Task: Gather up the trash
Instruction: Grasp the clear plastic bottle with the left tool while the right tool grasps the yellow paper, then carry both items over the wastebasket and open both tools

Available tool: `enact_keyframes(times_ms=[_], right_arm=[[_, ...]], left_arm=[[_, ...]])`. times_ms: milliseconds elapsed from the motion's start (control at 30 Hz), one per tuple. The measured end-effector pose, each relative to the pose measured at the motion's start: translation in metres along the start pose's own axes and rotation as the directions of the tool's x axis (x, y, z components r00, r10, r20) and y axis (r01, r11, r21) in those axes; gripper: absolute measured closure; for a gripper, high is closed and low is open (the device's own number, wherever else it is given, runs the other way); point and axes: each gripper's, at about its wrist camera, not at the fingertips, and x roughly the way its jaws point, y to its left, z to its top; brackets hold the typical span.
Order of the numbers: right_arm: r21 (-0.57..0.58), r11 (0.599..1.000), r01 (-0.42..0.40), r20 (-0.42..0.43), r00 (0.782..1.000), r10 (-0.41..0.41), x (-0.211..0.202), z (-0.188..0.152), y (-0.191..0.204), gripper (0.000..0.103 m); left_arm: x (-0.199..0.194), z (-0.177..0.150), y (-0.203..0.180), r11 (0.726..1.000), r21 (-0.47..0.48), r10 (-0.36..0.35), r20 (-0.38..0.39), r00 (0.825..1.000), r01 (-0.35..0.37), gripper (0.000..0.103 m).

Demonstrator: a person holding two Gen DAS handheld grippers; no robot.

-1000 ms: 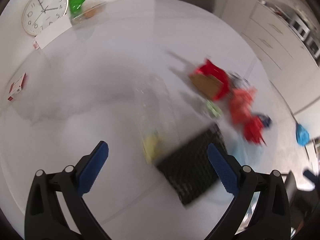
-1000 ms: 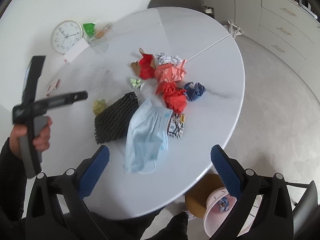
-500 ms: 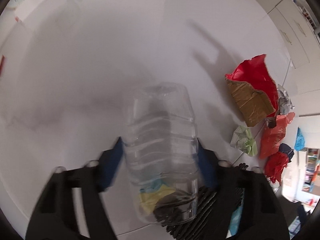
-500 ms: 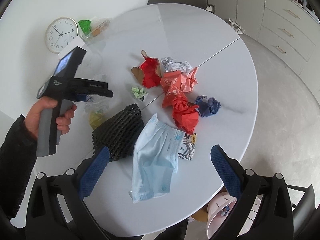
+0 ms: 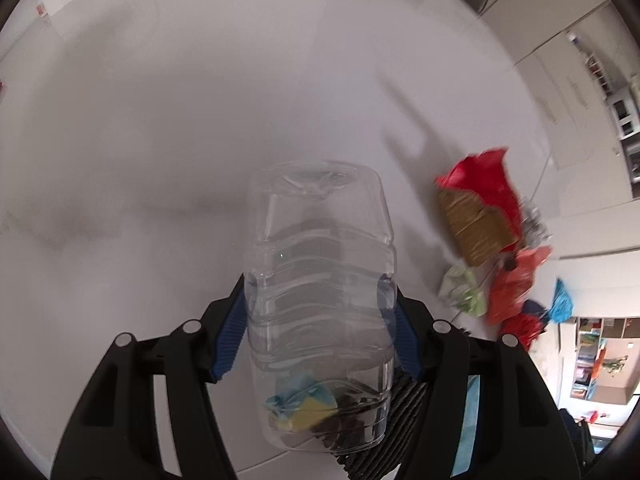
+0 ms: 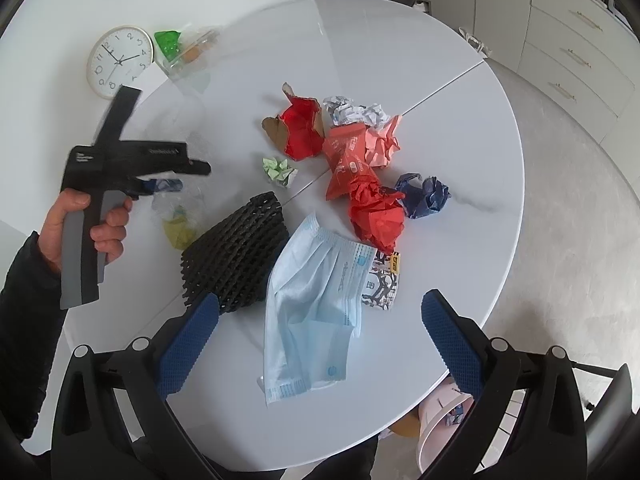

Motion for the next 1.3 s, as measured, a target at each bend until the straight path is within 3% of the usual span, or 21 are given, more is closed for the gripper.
enact_keyframes(times_ms=[233, 467, 600, 767, 900, 1067, 1167, 1200, 1300], right_arm=[[-0.011, 1.0, -0.008, -0.004, 1.0, 0.008, 0.005, 0.004, 0.006, 0.002], [-0.095, 0.994, -0.046, -0.008, 0.999, 0.045, 0.021, 0.026, 0.036, 0.002], [-0.209, 0.972, -0.107, -0.03, 0.994, 0.103, 0.043, 0.043, 0.08, 0.002], [-0.363, 0.911, -0.198, -0.105, 0.98, 0.171, 0.088, 0.056, 0.148, 0.003], [-0.485, 0.845, -0.224, -0.162, 0.973, 0.165, 0.132, 0.059, 0.2, 0.013], [-0.524, 0.823, -0.22, -0.226, 0.967, 0.115, 0.175, 0.067, 0.232, 0.024], [-0.545, 0.813, -0.204, -0.252, 0.965, 0.073, 0.191, 0.069, 0.241, 0.043], [-0.551, 0.81, -0.201, -0.26, 0.964, 0.062, 0.194, 0.069, 0.242, 0.055], [-0.554, 0.806, -0.207, -0.259, 0.963, 0.07, 0.192, 0.073, 0.243, 0.062]], left_arm=[[-0.048, -0.009, 0.003, 0.999, 0.025, -0.035, 0.176, 0.984, 0.031, 0.042], [-0.087, -0.017, 0.016, 1.0, 0.015, -0.007, 0.252, 0.968, 0.004, 0.042], [-0.106, -0.036, 0.034, 1.0, -0.009, 0.026, 0.277, 0.961, -0.025, 0.042], [-0.128, -0.056, 0.079, 0.995, -0.083, 0.084, 0.295, 0.952, -0.062, 0.042], [-0.138, -0.074, 0.114, 0.982, -0.156, 0.148, 0.296, 0.944, -0.105, 0.042], [-0.136, -0.091, 0.146, 0.967, -0.226, 0.178, 0.262, 0.948, -0.119, 0.042], [-0.132, -0.094, 0.152, 0.961, -0.247, 0.189, 0.25, 0.95, -0.126, 0.042], [-0.131, -0.094, 0.153, 0.96, -0.248, 0.191, 0.249, 0.95, -0.128, 0.042], [-0.132, -0.095, 0.155, 0.961, -0.245, 0.189, 0.251, 0.949, -0.126, 0.042]])
